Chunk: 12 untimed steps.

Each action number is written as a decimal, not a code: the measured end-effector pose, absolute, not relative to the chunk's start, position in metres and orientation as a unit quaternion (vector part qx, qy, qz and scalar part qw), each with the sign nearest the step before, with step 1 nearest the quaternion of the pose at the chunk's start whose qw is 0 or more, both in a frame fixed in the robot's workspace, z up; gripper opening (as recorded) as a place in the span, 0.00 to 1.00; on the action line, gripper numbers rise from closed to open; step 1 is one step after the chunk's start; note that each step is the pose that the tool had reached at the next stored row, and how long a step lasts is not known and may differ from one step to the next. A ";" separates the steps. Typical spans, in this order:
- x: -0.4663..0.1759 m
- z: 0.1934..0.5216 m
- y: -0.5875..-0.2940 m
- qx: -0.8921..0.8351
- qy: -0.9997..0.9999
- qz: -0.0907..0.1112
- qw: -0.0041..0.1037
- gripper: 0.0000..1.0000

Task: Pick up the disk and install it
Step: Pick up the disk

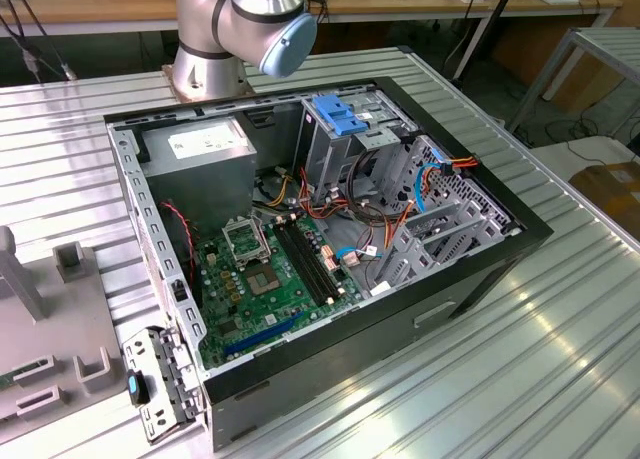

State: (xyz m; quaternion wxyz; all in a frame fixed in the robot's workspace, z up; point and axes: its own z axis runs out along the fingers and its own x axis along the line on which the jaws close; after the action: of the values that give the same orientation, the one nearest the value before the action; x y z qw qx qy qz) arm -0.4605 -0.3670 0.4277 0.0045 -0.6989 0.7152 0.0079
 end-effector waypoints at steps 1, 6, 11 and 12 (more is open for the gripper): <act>-0.460 0.428 -0.367 -0.699 0.715 0.008 0.004 0.37; -0.460 0.434 -0.367 -0.699 0.715 0.008 0.004 0.37; -0.460 0.442 -0.367 -0.699 0.715 0.009 0.003 0.37; -0.460 0.443 -0.367 -0.699 0.715 0.009 0.003 0.37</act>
State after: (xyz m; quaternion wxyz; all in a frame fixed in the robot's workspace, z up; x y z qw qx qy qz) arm -0.4604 -0.3670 0.4427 0.0029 -0.6989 0.7152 0.0095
